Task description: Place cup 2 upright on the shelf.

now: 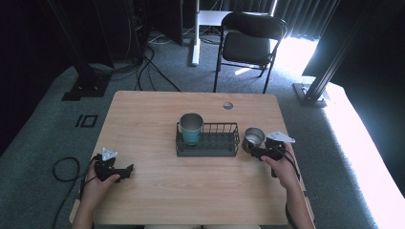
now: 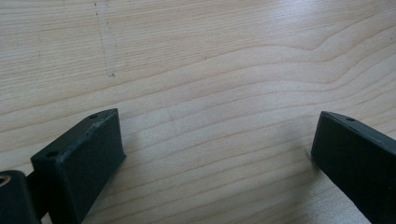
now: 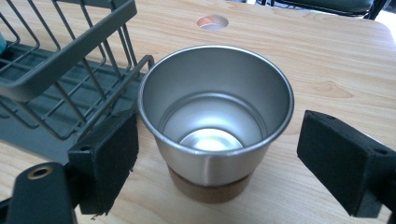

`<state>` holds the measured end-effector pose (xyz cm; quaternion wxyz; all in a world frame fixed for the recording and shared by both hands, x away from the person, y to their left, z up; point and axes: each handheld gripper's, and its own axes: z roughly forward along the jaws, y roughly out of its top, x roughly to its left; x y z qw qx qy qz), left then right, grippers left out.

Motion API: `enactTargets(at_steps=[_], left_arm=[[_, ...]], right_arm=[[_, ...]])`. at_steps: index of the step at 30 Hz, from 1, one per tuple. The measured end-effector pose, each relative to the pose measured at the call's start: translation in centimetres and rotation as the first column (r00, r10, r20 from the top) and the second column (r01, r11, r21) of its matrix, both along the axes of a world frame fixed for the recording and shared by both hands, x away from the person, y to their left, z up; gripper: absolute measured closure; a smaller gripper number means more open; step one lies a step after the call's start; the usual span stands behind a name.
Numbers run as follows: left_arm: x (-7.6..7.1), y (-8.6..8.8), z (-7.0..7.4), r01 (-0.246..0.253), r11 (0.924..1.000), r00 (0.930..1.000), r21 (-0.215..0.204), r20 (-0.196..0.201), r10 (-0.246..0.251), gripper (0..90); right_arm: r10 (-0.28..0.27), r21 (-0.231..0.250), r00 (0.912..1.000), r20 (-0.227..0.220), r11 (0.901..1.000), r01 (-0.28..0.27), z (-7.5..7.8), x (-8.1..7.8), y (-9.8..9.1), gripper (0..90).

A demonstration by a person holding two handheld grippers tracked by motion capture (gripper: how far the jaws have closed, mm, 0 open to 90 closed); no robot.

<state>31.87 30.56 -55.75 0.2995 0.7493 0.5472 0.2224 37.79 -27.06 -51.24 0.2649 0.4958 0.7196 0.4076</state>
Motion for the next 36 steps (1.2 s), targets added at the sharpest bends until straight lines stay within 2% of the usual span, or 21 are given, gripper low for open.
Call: enactTargets(at_steps=[17,18,24,30,36], left_arm=[[0.0,0.0,0.0,-0.001,1.0,1.0,-0.001,0.0,0.001,3.0],[0.0,0.0,0.0,0.0,1.0,1.0,-0.001,0.0,0.0,3.0],[0.0,0.0,0.0,-0.001,1.0,1.0,-0.002,0.0,0.001,3.0],[0.0,0.0,0.0,-0.001,1.0,1.0,-0.001,0.0,0.001,2.9],[0.0,0.0,0.0,-0.001,1.0,1.0,-0.001,0.0,0.001,3.0]], right_arm=[[-0.011,0.001,0.9999,0.006,0.9999,0.011,-0.7,1.3,1.0,11.6],[-0.014,0.014,0.9999,0.007,0.9998,0.014,-0.8,1.5,1.0,11.6],[-0.022,0.021,0.9997,0.009,0.9995,0.022,-0.7,1.7,1.2,11.6],[-0.031,0.005,0.9995,0.005,0.9995,0.031,-0.8,2.0,1.4,11.6],[-0.035,0.012,0.9993,-0.014,0.9993,0.036,-0.7,2.5,1.4,14.0]])
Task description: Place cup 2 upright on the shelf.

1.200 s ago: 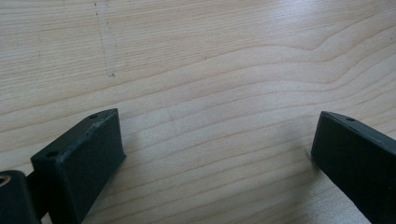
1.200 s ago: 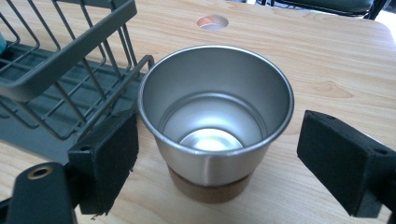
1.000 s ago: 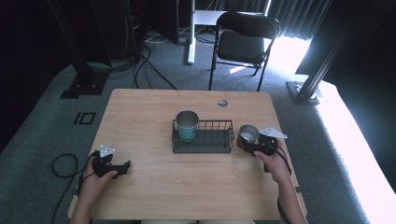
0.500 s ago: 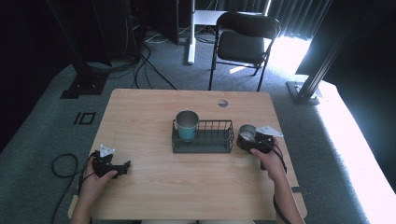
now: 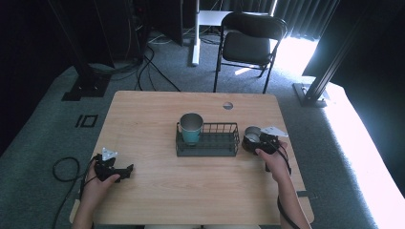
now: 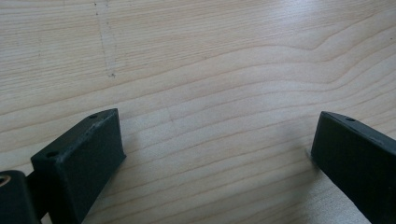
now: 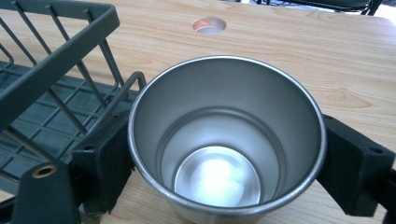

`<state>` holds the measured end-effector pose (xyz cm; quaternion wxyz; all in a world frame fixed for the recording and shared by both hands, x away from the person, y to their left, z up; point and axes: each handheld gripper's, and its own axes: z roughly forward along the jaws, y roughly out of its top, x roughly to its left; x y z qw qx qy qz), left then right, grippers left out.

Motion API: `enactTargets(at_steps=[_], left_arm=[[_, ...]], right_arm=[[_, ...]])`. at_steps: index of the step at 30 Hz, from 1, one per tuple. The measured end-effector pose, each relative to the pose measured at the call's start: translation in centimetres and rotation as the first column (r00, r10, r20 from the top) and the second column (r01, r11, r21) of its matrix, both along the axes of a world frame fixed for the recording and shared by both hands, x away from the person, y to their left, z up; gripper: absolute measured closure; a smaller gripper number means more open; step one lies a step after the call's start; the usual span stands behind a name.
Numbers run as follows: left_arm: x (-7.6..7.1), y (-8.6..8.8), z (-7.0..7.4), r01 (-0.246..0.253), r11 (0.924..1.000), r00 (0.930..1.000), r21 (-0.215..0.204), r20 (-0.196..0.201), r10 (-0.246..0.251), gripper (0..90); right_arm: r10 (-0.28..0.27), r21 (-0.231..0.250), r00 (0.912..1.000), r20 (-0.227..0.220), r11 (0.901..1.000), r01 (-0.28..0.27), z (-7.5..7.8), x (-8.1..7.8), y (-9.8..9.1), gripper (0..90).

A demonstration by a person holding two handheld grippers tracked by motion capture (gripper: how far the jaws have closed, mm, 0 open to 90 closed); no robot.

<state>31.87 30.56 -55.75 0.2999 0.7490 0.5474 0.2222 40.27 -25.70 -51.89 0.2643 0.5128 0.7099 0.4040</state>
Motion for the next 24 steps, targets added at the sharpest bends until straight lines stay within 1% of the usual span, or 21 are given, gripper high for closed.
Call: enactTargets(at_steps=[2,4,8,9,13,14,15,19,21,22,23,24], left_arm=[[0.0,0.0,0.0,0.0,1.0,1.0,0.0,0.0,0.0,2.9],[0.0,0.0,0.0,0.0,1.0,1.0,-0.001,0.0,0.0,2.9],[0.0,0.0,0.0,0.0,1.0,1.0,0.0,0.0,0.0,3.0],[0.0,0.0,0.0,0.0,1.0,1.0,0.0,0.0,0.0,3.0],[0.0,0.0,0.0,0.0,1.0,1.0,0.0,0.0,0.0,2.9],[0.0,0.0,0.0,0.0,1.0,1.0,0.0,0.0,0.0,2.9],[0.0,0.0,0.0,0.001,1.0,1.0,0.001,0.0,-0.001,2.9],[0.0,0.0,0.0,0.0,1.0,1.0,0.001,0.0,0.0,2.9],[0.0,0.0,0.0,0.001,1.0,1.0,0.001,0.0,-0.001,2.9],[0.0,0.0,0.0,0.001,1.0,1.0,0.001,-0.001,-0.001,2.9],[0.0,0.0,0.0,0.0,1.0,1.0,0.001,0.0,0.0,2.9],[0.0,0.0,0.0,0.001,1.0,1.0,0.001,-0.001,-0.001,2.9]], right_arm=[[-0.005,0.003,1.0,-0.002,1.0,0.005,0.1,0.0,0.0,14.0],[-0.009,0.006,0.9999,0.007,0.9999,0.009,0.5,-0.1,-0.1,14.0],[-0.002,0.005,0.9999,0.013,1.0,0.002,1.0,-0.1,-0.2,14.1],[0.0,0.018,0.9999,0.011,0.9998,0.0,1.3,-0.1,-0.3,14.1],[0.006,0.013,0.9999,0.015,0.9999,-0.006,1.8,-0.2,-0.4,14.2],[0.008,0.029,0.9998,0.018,0.9996,-0.009,2.3,-0.2,-0.5,14.1],[0.009,0.032,0.9997,0.021,0.9994,-0.01,2.5,-0.2,-0.5,14.2],[0.013,0.034,0.9995,0.03,0.9993,-0.014,3.2,-0.3,-0.6,14.2],[0.011,0.035,0.9992,0.037,0.9993,-0.013,3.9,-0.3,-0.7,14.2],[0.011,0.035,0.9992,0.037,0.9993,-0.013,3.9,-0.3,-0.7,14.2],[0.011,0.039,0.9988,0.047,0.9992,-0.013,4.6,-0.3,-0.7,14.2],[0.011,0.039,0.9988,0.047,0.9992,-0.013,4.6,-0.3,-0.7,14.2]])
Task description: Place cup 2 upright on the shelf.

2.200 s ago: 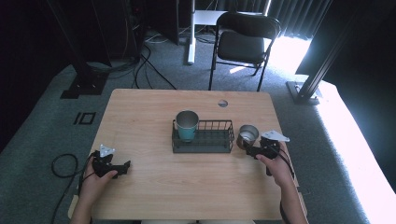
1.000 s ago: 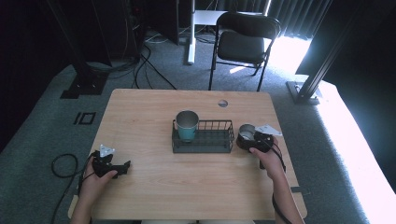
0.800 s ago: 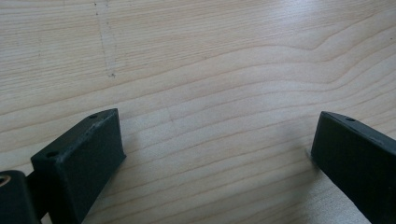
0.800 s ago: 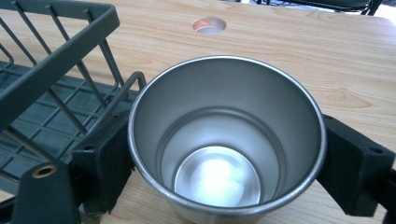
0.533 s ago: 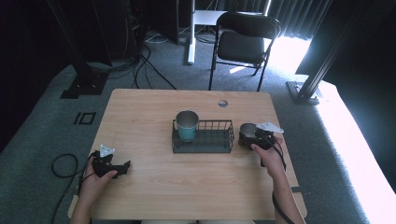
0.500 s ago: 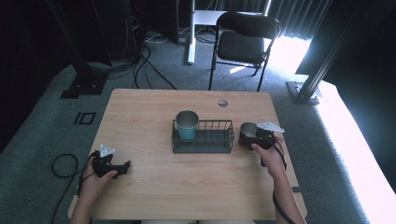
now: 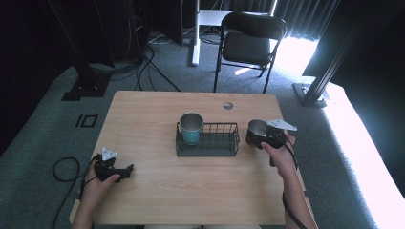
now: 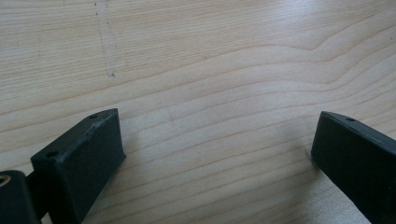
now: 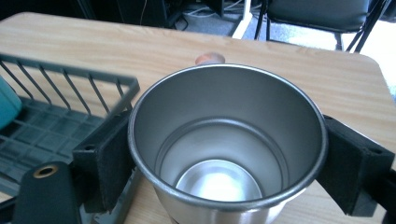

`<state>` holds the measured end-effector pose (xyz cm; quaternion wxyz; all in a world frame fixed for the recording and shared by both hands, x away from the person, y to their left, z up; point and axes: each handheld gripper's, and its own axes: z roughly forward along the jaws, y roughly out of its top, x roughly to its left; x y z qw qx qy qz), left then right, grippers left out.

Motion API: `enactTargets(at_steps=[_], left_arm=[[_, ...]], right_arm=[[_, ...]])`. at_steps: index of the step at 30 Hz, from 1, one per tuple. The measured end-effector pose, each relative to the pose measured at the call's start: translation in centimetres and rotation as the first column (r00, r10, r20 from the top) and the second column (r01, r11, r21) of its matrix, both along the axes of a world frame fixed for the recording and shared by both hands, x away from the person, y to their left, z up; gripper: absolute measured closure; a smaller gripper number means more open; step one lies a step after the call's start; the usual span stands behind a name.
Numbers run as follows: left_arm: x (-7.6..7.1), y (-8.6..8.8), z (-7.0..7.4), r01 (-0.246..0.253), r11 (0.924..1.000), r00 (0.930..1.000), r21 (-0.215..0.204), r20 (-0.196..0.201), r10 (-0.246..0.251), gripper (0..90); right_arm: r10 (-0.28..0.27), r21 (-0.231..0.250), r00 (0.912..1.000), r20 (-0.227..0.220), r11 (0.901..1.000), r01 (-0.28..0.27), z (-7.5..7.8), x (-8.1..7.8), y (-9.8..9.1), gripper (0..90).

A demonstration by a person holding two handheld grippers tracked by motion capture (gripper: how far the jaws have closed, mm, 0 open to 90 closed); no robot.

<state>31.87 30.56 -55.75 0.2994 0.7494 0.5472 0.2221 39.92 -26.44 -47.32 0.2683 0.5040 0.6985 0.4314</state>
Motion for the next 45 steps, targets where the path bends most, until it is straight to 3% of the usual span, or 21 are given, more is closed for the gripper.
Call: enactTargets(at_steps=[14,24,35,45], left_arm=[[0.0,0.0,0.0,0.0,1.0,1.0,0.0,0.0,0.0,3.0],[0.0,0.0,0.0,0.0,1.0,1.0,0.0,0.0,0.0,2.9],[0.0,0.0,0.0,-0.001,1.0,1.0,-0.001,0.001,0.001,2.9],[0.0,0.0,0.0,-0.001,1.0,1.0,-0.001,0.001,0.001,2.9]], right_arm=[[0.049,0.023,0.998,0.041,0.9985,-0.05,4.0,-0.2,1.0,14.3],[0.091,0.001,0.9918,0.09,0.9958,-0.091,6.8,0.1,2.7,14.3],[0.149,0.008,0.9841,0.097,0.9886,-0.15,7.6,0.4,5.3,14.3],[0.207,0.038,0.9755,0.076,0.9769,-0.21,6.9,0.3,8.0,14.4]])
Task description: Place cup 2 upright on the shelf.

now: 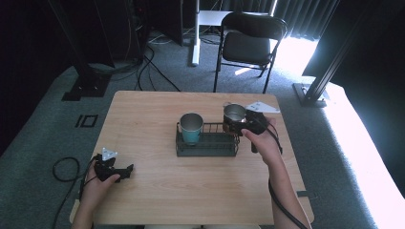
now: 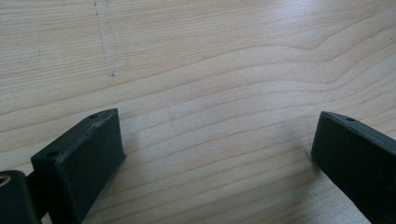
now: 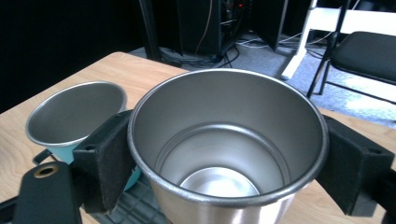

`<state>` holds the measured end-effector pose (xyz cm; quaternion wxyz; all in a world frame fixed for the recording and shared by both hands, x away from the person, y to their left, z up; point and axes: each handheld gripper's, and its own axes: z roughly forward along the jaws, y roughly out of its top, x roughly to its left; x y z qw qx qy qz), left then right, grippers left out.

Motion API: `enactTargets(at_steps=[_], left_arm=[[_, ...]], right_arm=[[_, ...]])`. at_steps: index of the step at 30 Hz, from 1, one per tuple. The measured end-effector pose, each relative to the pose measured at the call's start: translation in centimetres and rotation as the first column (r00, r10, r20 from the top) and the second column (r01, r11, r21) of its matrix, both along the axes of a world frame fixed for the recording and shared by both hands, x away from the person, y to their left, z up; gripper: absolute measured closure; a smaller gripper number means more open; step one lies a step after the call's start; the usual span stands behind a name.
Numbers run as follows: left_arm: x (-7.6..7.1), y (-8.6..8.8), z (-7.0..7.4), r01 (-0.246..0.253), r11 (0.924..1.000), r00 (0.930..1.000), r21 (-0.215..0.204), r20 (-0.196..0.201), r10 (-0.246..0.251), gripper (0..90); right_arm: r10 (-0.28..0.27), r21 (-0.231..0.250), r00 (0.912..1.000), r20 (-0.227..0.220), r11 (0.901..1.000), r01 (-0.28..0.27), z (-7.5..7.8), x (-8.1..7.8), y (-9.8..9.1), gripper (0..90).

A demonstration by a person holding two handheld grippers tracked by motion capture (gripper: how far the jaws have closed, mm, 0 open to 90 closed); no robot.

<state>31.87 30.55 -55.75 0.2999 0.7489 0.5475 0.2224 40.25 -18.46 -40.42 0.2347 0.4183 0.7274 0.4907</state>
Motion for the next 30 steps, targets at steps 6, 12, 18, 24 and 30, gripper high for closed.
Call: enactTargets(at_steps=[6,12,18,24,30], left_arm=[[0.0,0.0,0.0,0.0,1.0,1.0,0.0,0.0,0.0,3.0],[0.0,0.0,0.0,0.0,1.0,1.0,0.0,0.0,0.0,3.0],[0.0,0.0,0.0,0.001,1.0,1.0,0.001,-0.001,-0.001,2.9],[0.0,0.0,0.0,0.0,1.0,1.0,0.001,0.0,0.0,2.9],[0.0,0.0,0.0,0.001,1.0,1.0,0.001,-0.001,-0.001,3.0]], right_arm=[[0.034,-0.014,0.9993,-0.018,0.9993,-0.034,-1.0,0.1,1.7,14.4],[0.046,-0.041,0.9985,-0.028,0.998,-0.047,-2.3,0.2,2.8,14.4],[0.035,-0.05,0.9988,-0.034,0.998,-0.037,-3.6,0.4,3.1,14.4],[0.037,-0.058,0.998,-0.052,0.9976,-0.04,-5.0,0.5,3.7,14.4],[0.041,-0.065,0.9974,-0.06,0.9969,-0.045,-6.0,0.7,4.2,14.4]])
